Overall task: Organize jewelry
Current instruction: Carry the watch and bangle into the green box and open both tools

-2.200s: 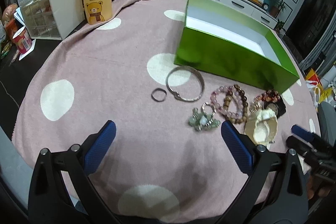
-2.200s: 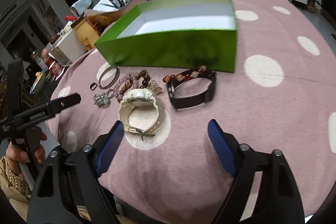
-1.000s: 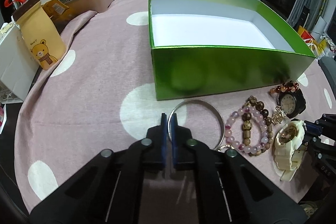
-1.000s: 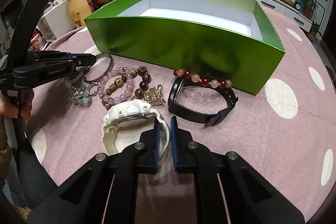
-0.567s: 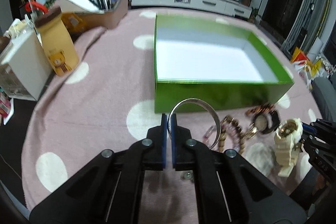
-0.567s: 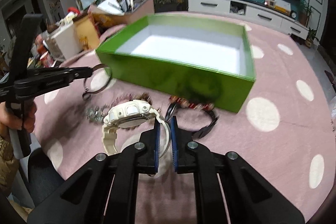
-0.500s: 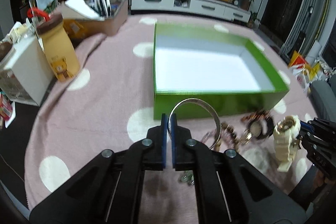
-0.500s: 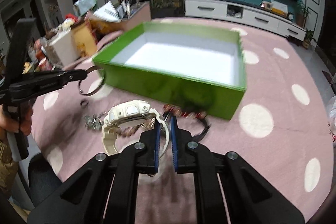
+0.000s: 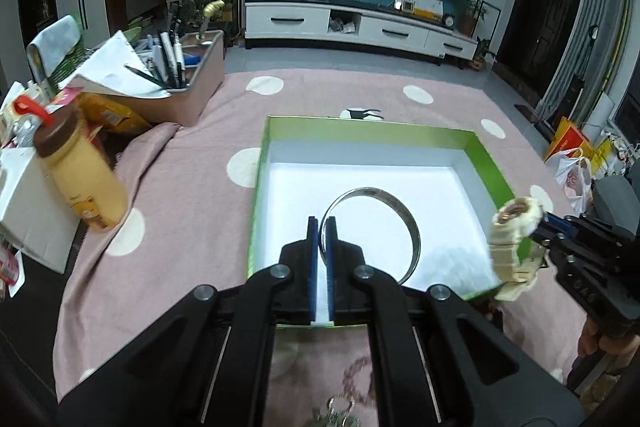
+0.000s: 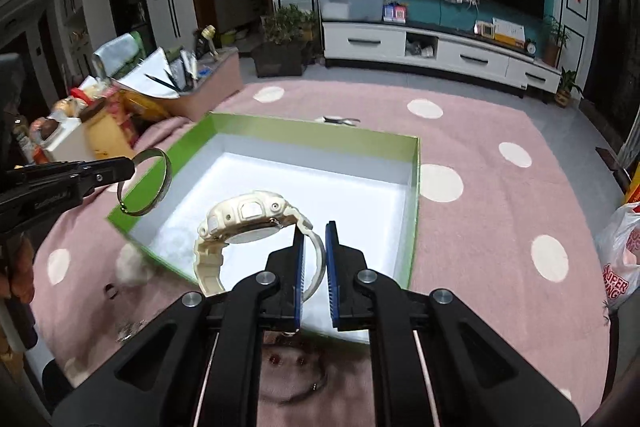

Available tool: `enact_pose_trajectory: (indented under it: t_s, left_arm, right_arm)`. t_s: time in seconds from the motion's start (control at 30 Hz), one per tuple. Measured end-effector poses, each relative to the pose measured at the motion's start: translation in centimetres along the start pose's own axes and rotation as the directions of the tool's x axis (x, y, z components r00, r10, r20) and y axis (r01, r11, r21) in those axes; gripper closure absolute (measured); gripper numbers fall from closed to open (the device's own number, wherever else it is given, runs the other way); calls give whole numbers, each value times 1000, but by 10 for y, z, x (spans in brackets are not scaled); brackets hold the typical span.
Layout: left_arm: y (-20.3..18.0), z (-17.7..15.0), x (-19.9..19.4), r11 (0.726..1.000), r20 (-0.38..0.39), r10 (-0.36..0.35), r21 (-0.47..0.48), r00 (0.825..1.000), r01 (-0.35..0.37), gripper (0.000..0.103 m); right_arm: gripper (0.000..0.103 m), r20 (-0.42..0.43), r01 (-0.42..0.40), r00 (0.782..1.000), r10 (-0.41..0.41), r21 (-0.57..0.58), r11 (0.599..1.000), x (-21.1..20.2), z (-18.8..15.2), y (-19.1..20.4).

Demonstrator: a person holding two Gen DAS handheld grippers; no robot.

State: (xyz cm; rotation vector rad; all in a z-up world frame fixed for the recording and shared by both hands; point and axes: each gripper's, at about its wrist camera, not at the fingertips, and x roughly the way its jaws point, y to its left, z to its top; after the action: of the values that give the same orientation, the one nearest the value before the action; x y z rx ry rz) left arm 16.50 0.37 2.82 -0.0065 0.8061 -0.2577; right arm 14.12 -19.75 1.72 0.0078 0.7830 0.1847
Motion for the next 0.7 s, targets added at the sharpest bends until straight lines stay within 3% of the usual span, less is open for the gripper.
enact_pose_trajectory:
  t_s: [0.2,0.3,0.33,0.37,0.43,0.7]
  left_arm:
    - [-10,-2,38,999,-58,29,23,998,-28,99]
    - [-12,-2,47,999,-70,38,34,997,-36,97]
    - [-13,-2,47,999,-69,40,37,997,-38,88]
    - [-13,-2,46,998,-65,44,37,997,-41,69]
    - [-11,-2,42,998,-50,48,31,998,-46,52]
    - [10,-8,2,996,12,94,-6,995,-94,33]
  right_arm:
    - [90,-102,16,995,-17,-15,1000,48,1,4]
    - [79,-102,13,995,-13,-1,1000,52,-1,2]
    - [69,-87,17,996,-16,9,1000,48,0,-1]
    - [60,-75,20,997,-19,18,1000,45,1,-2]
    - [57,-45,17,999,-15,43,999,34,3,-10]
    - [48,30,19,999,-22,96,995,-16,-5,-33]
